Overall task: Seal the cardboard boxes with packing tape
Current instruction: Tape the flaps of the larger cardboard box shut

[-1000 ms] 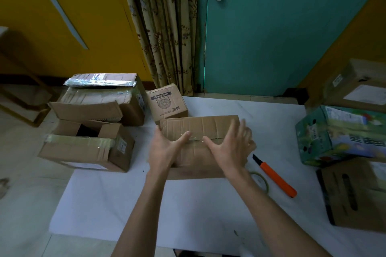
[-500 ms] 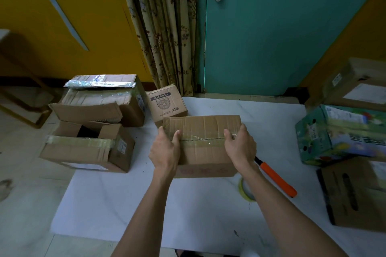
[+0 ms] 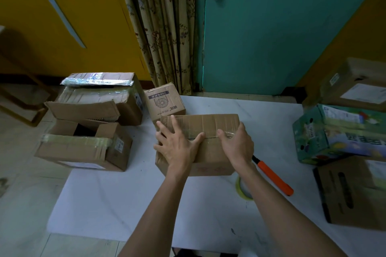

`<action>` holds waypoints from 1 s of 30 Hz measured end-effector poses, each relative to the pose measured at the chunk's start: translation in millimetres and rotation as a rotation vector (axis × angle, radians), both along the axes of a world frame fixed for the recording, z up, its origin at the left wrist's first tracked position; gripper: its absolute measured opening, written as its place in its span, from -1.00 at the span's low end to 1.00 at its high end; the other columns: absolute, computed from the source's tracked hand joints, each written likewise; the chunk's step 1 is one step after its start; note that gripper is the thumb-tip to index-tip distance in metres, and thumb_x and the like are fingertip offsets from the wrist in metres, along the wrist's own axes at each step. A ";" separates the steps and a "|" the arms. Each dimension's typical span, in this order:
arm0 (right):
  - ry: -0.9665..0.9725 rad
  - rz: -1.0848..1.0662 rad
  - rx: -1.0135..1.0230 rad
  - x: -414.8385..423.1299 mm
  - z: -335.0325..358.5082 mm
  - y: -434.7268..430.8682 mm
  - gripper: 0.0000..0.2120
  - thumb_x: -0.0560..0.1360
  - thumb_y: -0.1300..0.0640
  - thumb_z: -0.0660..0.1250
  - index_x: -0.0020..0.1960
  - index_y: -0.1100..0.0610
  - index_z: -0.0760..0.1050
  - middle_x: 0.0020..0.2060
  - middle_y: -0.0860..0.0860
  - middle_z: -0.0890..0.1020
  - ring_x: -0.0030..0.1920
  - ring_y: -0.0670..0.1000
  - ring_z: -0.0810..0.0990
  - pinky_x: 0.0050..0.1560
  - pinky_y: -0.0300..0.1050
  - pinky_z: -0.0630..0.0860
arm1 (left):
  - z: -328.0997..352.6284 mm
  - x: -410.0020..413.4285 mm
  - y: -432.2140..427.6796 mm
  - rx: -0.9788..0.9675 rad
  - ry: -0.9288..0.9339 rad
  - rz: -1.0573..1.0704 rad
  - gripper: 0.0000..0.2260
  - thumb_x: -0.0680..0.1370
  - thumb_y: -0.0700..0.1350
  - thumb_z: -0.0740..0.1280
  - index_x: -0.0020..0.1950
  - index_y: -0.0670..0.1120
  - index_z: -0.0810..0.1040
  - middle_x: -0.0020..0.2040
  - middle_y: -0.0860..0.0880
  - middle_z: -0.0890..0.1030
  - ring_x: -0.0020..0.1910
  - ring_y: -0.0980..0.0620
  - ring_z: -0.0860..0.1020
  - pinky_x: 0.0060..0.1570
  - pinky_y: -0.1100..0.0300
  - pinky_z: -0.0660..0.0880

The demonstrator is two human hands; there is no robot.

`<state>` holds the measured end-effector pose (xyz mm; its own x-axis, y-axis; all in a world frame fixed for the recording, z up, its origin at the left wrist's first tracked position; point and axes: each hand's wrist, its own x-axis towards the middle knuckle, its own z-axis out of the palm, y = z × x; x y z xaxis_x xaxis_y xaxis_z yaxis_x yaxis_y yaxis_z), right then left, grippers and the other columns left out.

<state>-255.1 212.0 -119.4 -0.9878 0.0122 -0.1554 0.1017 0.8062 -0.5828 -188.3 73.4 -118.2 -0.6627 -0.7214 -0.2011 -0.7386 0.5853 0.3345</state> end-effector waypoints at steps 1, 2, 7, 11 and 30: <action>0.015 -0.017 -0.036 -0.9 -2.3 2.1 -0.50 0.54 -0.14 0.34 0.32 0.17 0.41 0.11 0.10 0.64 0.07 0.14 0.63 -0.04 -0.02 0.55 | -0.2 0.3 -1.2 -0.002 0.014 0.009 0.02 0.40 0.53 0.27 0.64 0.07 -0.10 0.63 -0.22 -0.02 0.51 -0.31 0.15 0.36 -0.29 0.22; 0.026 -0.029 -0.060 -1.6 -3.3 3.8 -0.63 0.58 -0.08 0.31 0.23 0.17 0.46 0.03 0.09 0.66 0.00 0.13 0.64 -0.09 -0.05 0.54 | -0.5 1.9 -3.3 -0.010 0.034 0.014 -0.02 0.43 0.49 0.29 0.64 0.07 -0.08 0.63 -0.21 0.03 0.50 -0.30 0.19 0.35 -0.27 0.24; 0.077 -0.057 -0.091 -2.7 -2.4 7.6 -0.77 0.67 0.12 0.14 0.04 0.19 0.54 -0.16 0.08 0.65 -0.18 0.09 0.59 -0.24 -0.13 0.36 | -1.0 13.2 -21.6 -0.008 0.263 0.056 -0.28 0.58 0.22 0.33 0.64 0.06 0.11 0.45 -0.18 0.38 0.31 -0.21 0.39 0.24 -0.12 0.39; 0.050 -0.013 -0.092 -0.4 -2.4 9.5 -0.74 0.68 0.14 0.06 0.12 0.23 0.49 -0.10 0.12 0.65 -0.20 0.07 0.57 -0.26 -0.11 0.43 | 0.3 16.4 -24.8 -0.060 0.332 0.027 -0.44 0.64 0.09 0.28 0.60 0.02 0.19 0.41 -0.18 0.45 0.24 -0.20 0.43 0.14 -0.07 0.45; 0.009 -0.010 -0.234 -1.6 -2.2 18.0 -0.63 0.66 0.26 0.11 -0.32 0.06 0.27 -0.40 -0.03 0.44 -0.40 -0.09 0.38 -0.42 -0.22 0.22 | -3.2 19.7 -15.4 -0.097 0.191 -0.005 -0.39 0.63 0.16 0.29 0.62 0.07 0.16 0.58 -0.17 0.17 0.43 -0.25 0.29 0.33 -0.19 0.33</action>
<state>-256.7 230.0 -121.6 -0.9892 -0.0132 -0.1459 0.1027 0.6481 -0.7546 -168.6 58.0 -121.4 -0.6856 -0.7280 -0.0012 -0.6644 0.6249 0.4100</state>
